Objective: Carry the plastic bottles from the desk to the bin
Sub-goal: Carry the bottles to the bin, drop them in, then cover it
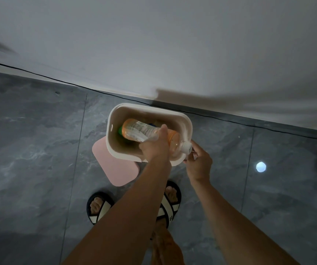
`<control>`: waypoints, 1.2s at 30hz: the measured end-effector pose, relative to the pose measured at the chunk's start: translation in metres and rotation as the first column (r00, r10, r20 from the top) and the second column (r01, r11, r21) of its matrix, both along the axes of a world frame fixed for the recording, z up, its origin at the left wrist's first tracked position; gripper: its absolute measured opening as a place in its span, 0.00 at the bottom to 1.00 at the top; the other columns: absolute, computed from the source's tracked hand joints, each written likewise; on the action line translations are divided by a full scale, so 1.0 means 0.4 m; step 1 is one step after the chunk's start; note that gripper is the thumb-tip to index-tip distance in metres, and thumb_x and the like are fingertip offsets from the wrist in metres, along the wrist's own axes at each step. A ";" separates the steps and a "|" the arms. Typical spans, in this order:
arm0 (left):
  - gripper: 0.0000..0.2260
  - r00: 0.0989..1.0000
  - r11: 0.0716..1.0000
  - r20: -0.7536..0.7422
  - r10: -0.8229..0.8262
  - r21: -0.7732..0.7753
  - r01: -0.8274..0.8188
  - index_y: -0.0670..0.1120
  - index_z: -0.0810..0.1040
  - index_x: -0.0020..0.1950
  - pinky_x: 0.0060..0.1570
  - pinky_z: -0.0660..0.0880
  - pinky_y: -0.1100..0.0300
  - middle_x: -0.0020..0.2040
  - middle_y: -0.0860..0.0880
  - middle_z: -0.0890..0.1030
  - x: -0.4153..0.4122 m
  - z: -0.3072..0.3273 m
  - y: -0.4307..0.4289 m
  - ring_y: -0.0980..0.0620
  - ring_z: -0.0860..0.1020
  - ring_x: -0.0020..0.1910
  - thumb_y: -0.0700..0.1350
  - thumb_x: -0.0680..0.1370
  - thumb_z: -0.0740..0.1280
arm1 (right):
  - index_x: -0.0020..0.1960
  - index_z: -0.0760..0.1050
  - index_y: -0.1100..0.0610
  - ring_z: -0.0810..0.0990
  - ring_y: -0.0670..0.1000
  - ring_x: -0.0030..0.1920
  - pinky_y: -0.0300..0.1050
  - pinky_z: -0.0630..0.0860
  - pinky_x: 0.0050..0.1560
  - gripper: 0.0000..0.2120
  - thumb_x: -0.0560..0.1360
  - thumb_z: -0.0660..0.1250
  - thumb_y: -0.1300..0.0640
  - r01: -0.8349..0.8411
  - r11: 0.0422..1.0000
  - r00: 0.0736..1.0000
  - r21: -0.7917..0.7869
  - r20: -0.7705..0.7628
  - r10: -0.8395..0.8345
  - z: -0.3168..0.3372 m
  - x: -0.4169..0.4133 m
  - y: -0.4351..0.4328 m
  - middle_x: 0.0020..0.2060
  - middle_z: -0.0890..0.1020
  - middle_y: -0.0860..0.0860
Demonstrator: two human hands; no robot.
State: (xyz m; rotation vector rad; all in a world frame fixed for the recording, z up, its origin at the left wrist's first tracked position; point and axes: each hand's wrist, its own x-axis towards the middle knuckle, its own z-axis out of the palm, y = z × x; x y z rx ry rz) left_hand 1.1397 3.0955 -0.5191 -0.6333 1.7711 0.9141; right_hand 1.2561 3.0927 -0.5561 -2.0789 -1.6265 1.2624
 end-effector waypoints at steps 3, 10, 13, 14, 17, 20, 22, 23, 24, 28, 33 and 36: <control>0.37 0.999 0.999 -0.009 -0.034 0.017 0.034 0.44 0.65 0.69 0.47 0.75 0.57 0.57 0.46 0.78 0.020 0.003 0.020 0.48 0.78 0.52 0.60 0.67 0.72 | 0.57 0.77 0.64 0.83 0.58 0.49 0.60 0.81 0.50 0.11 0.75 0.66 0.65 0.005 1.000 1.000 -0.019 -0.019 -0.006 -0.011 0.012 0.000 0.49 0.84 0.60; 0.37 0.994 0.993 -0.107 -0.029 -0.116 0.016 0.43 0.60 0.71 0.64 0.73 0.50 0.62 0.43 0.74 -0.033 -0.049 0.054 0.44 0.75 0.59 0.61 0.71 0.69 | 0.64 0.75 0.59 0.83 0.55 0.46 0.54 0.83 0.45 0.16 0.77 0.64 0.63 0.063 0.996 0.988 -0.060 -0.135 -0.071 -0.001 0.014 0.002 0.49 0.83 0.58; 0.38 0.998 0.993 -0.066 -0.007 -0.115 0.000 0.40 0.61 0.71 0.64 0.73 0.49 0.64 0.41 0.73 -0.046 -0.080 0.057 0.41 0.74 0.61 0.62 0.71 0.68 | 0.65 0.74 0.59 0.83 0.57 0.48 0.55 0.83 0.47 0.16 0.77 0.63 0.63 0.061 0.996 0.986 -0.064 -0.148 -0.070 -0.003 0.016 0.000 0.50 0.83 0.58; 0.39 0.997 0.991 -0.072 -0.025 -0.132 0.015 0.41 0.61 0.71 0.64 0.72 0.49 0.63 0.41 0.73 -0.047 -0.088 0.057 0.41 0.74 0.61 0.63 0.71 0.68 | 0.65 0.74 0.59 0.83 0.57 0.48 0.55 0.83 0.47 0.16 0.77 0.63 0.63 0.063 0.996 0.986 -0.066 -0.150 -0.072 -0.005 0.017 -0.001 0.51 0.83 0.58; 0.36 0.992 0.991 -0.092 -0.083 -0.117 0.072 0.43 0.63 0.69 0.65 0.72 0.47 0.60 0.42 0.76 -0.046 -0.116 0.050 0.42 0.76 0.58 0.64 0.70 0.68 | 0.66 0.73 0.59 0.83 0.57 0.48 0.53 0.83 0.45 0.17 0.77 0.63 0.63 0.083 0.994 0.982 -0.073 -0.163 -0.094 -0.009 0.018 -0.003 0.48 0.83 0.56; 0.25 0.999 1.000 -0.053 -0.013 0.014 0.014 0.45 0.71 0.62 0.60 0.77 0.45 0.50 0.47 0.79 -0.051 -0.138 0.023 0.45 0.80 0.51 0.58 0.71 0.71 | 0.66 0.73 0.58 0.83 0.56 0.47 0.48 0.83 0.44 0.17 0.77 0.64 0.62 0.070 0.996 0.982 -0.058 -0.170 -0.079 -0.008 0.017 -0.004 0.45 0.81 0.52; 0.16 0.999 0.999 -0.034 -0.019 0.044 0.020 0.47 0.74 0.51 0.55 0.80 0.46 0.43 0.50 0.79 -0.064 -0.144 0.011 0.47 0.81 0.45 0.54 0.71 0.72 | 0.66 0.73 0.59 0.83 0.55 0.47 0.50 0.83 0.44 0.17 0.77 0.64 0.62 0.076 0.996 0.981 -0.047 -0.174 -0.083 -0.009 0.017 -0.007 0.46 0.80 0.51; 0.15 0.999 0.998 -0.023 -0.047 0.047 0.048 0.47 0.74 0.50 0.53 0.81 0.47 0.43 0.49 0.80 -0.071 -0.145 0.009 0.48 0.82 0.43 0.54 0.71 0.72 | 0.66 0.73 0.59 0.82 0.54 0.47 0.50 0.83 0.44 0.17 0.77 0.64 0.62 0.082 0.996 0.981 -0.042 -0.173 -0.089 -0.011 0.018 -0.009 0.47 0.80 0.52; 0.18 0.997 0.996 -0.003 -0.072 0.052 0.072 0.46 0.73 0.54 0.52 0.82 0.47 0.46 0.48 0.80 -0.079 -0.146 0.009 0.47 0.82 0.44 0.54 0.71 0.72 | 0.66 0.73 0.59 0.82 0.54 0.47 0.50 0.83 0.44 0.17 0.77 0.64 0.62 0.090 0.995 0.980 -0.039 -0.173 -0.095 -0.013 0.019 -0.010 0.49 0.81 0.53; 0.23 0.984 0.987 0.094 -0.153 0.058 0.148 0.45 0.69 0.63 0.51 0.81 0.47 0.57 0.42 0.79 -0.100 -0.144 0.013 0.43 0.81 0.53 0.55 0.73 0.70 | 0.67 0.72 0.58 0.83 0.55 0.49 0.48 0.83 0.44 0.18 0.77 0.64 0.62 0.085 0.996 0.980 -0.036 -0.178 -0.090 -0.015 0.022 -0.012 0.56 0.81 0.56; 0.14 0.968 0.957 -0.017 -0.251 0.146 0.251 0.42 0.76 0.51 0.49 0.82 0.51 0.44 0.45 0.82 -0.096 -0.073 -0.023 0.49 0.82 0.41 0.51 0.74 0.69 | 0.65 0.74 0.60 0.83 0.58 0.48 0.56 0.83 0.47 0.16 0.78 0.62 0.61 0.043 0.998 0.994 -0.053 -0.095 -0.048 -0.013 0.016 -0.001 0.52 0.83 0.60; 0.06 0.884 0.890 -0.333 -0.329 0.205 0.409 0.46 0.78 0.50 0.36 0.80 0.59 0.40 0.46 0.82 -0.098 -0.015 -0.116 0.58 0.78 0.29 0.47 0.77 0.66 | 0.62 0.75 0.61 0.82 0.59 0.49 0.62 0.80 0.51 0.13 0.79 0.61 0.59 0.001 0.999 0.999 -0.041 -0.038 -0.003 -0.004 0.003 0.001 0.50 0.83 0.61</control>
